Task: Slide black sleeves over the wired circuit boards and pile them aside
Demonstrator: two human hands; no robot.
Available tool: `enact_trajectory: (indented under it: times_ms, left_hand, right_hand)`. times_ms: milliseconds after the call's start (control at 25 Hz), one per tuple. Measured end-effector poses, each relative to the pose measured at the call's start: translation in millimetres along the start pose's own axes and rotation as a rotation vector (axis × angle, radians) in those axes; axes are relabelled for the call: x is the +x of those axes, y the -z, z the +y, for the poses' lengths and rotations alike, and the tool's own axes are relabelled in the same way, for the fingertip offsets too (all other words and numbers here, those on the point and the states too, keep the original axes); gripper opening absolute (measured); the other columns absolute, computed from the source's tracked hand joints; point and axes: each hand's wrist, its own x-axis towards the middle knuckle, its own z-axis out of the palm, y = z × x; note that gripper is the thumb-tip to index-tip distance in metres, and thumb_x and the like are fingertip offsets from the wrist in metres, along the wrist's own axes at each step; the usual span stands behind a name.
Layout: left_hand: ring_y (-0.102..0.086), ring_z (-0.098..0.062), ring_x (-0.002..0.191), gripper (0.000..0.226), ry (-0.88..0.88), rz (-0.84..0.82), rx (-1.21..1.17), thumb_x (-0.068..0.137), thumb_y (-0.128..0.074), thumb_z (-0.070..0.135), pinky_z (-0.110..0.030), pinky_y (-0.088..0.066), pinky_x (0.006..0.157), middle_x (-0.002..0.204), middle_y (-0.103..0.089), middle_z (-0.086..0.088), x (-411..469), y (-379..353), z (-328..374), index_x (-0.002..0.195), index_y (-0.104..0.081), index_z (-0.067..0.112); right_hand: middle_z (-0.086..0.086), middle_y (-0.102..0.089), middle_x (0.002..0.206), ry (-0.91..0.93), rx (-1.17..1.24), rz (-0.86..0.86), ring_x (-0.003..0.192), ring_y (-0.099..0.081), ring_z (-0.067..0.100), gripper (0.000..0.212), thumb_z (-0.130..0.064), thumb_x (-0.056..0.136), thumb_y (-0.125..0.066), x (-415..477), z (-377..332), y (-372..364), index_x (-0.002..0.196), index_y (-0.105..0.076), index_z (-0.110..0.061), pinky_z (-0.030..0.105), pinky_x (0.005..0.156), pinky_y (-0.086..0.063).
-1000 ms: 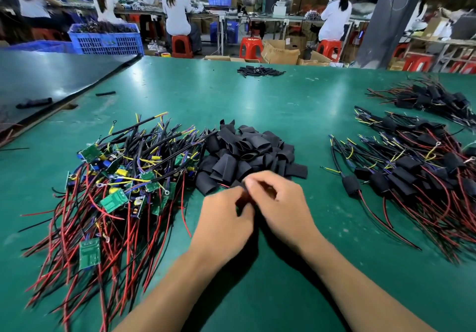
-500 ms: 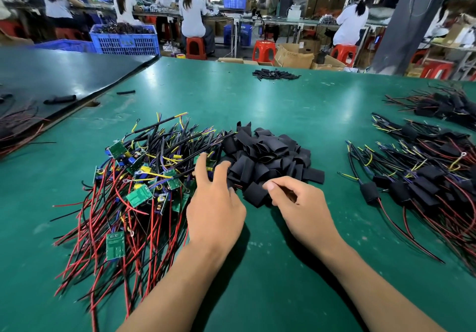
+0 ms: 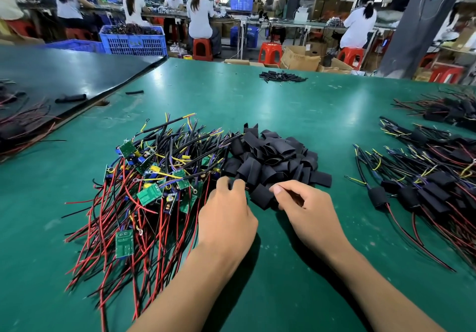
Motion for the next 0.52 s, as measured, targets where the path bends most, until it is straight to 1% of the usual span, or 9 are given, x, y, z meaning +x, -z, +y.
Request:
enact_trajectory:
  times_ms: [80, 160, 280, 400, 440, 520]
  left_hand:
    - [-0.043, -0.026, 0.121, 0.031, -0.028, 0.023, 0.084, 0.095, -0.048, 0.024, -0.040, -0.039, 0.096, 0.133, -0.039, 0.000, -6, 0, 4, 0.126, -0.047, 0.025]
    - [-0.038, -0.026, 0.124, 0.032, -0.047, 0.023, 0.169, 0.094, -0.047, 0.029, -0.045, -0.031, 0.105, 0.130, -0.040, 0.001, -10, 0, 10, 0.126, -0.046, 0.027]
    - [-0.039, -0.028, 0.123, 0.032, -0.088, 0.023, 0.259, 0.093, -0.048, 0.033, -0.049, -0.028, 0.103, 0.128, -0.046, 0.000, -14, -2, 15, 0.125, -0.049, 0.027]
    - [-0.039, -0.029, 0.125, 0.032, -0.084, 0.028, 0.272, 0.092, -0.049, 0.033, -0.053, -0.024, 0.108, 0.127, -0.048, 0.000, -15, -3, 14, 0.123, -0.051, 0.028]
    - [-0.038, -0.029, 0.124, 0.030, -0.073, 0.005, 0.267, 0.092, -0.049, 0.033, -0.053, -0.024, 0.108, 0.127, -0.048, 0.000, -14, -4, 14, 0.121, -0.051, 0.028]
    - [-0.039, -0.027, 0.122, 0.026, -0.062, -0.021, 0.206, 0.093, -0.048, 0.032, -0.048, -0.030, 0.104, 0.125, -0.047, 0.000, -12, -7, 11, 0.118, -0.052, 0.026]
  right_hand:
    - [-0.022, -0.072, 0.082, 0.028, -0.017, 0.000, 0.078, -0.065, -0.001, 0.015, -0.024, 0.095, -0.064, 0, 1, -1, 0.087, -0.074, -0.032, 0.009, 0.067, -0.044]
    - [-0.024, -0.072, 0.085, 0.058, -0.038, 0.010, 0.081, -0.065, -0.003, 0.016, -0.023, 0.095, -0.065, 1, 2, -1, 0.087, -0.073, -0.033, 0.008, 0.069, -0.044]
    - [-0.026, -0.072, 0.086, 0.077, -0.056, 0.006, 0.083, -0.065, -0.005, 0.017, -0.022, 0.095, -0.065, 1, 3, -1, 0.087, -0.073, -0.034, 0.006, 0.070, -0.043]
    - [-0.026, -0.072, 0.086, 0.080, -0.064, 0.013, 0.084, -0.065, -0.005, 0.016, -0.022, 0.095, -0.065, 1, 3, -1, 0.087, -0.073, -0.034, 0.006, 0.070, -0.043]
    - [-0.026, -0.072, 0.086, 0.074, -0.058, 0.013, 0.084, -0.065, -0.004, 0.016, -0.022, 0.095, -0.065, 0, 2, -1, 0.087, -0.073, -0.033, 0.007, 0.070, -0.043]
    - [-0.025, -0.072, 0.085, 0.050, -0.036, 0.008, 0.083, -0.065, -0.004, 0.016, -0.022, 0.094, -0.064, 0, 2, -1, 0.086, -0.074, -0.032, 0.006, 0.070, -0.043]
